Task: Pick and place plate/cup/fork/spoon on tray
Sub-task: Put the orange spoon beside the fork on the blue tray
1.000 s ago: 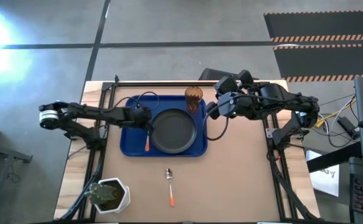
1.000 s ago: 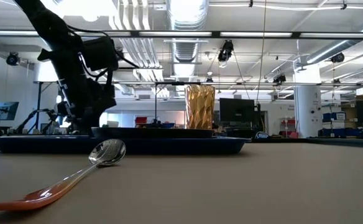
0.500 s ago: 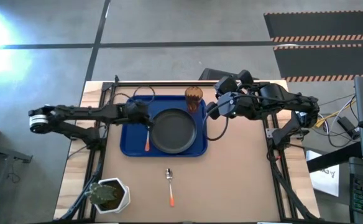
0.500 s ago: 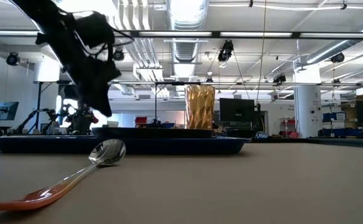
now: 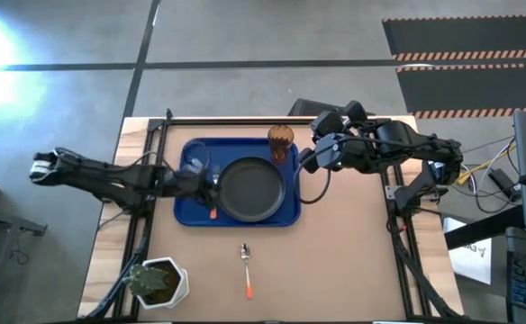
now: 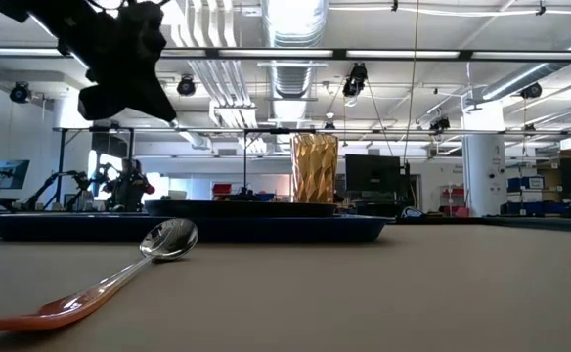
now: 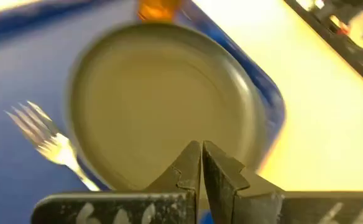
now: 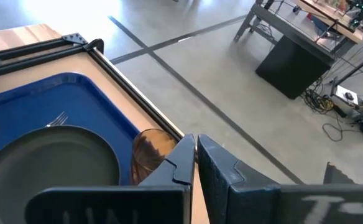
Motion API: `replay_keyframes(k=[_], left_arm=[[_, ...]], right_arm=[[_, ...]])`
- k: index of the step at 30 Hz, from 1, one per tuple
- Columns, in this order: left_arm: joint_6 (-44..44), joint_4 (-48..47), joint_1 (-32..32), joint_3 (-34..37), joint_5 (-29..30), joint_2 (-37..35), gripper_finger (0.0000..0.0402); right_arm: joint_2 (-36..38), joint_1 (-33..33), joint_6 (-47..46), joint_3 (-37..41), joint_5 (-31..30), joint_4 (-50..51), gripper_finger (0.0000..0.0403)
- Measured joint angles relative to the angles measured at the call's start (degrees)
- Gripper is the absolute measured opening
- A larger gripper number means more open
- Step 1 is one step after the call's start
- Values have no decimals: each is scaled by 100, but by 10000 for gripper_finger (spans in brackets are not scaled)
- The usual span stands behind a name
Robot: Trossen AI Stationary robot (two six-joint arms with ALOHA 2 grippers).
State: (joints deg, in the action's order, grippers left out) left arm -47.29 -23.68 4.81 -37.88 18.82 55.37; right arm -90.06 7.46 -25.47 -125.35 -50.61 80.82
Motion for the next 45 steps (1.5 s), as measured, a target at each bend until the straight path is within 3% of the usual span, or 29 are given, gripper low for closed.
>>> replay_keyframes(k=[9, 16, 19, 25, 34, 45], left_arm=[[-1241, -4, 1204, -380, 259, 1154, 0], [-1390, -27, 1800, -1242, 250, 2164, 0], [-1421, -493, 1977, -1650, 250, 2445, 0], [-1825, -1475, 2352, -2285, 168, 2707, 0], [-2339, -1437, 3005, -2523, 97, 3007, 0], [-2515, -830, 3046, -2620, 103, 3321, 0]], right_arm=[[0, 0, 78, 0, 0, -2, 9], [0, 0, 214, 0, 0, -4, 9], [0, 0, 214, 1, 0, -7, 9], [0, 0, 198, 11, 1, -13, 9], [0, 0, -199, 156, 331, -36, 9], [0, 0, -277, 359, 472, -76, 9]])
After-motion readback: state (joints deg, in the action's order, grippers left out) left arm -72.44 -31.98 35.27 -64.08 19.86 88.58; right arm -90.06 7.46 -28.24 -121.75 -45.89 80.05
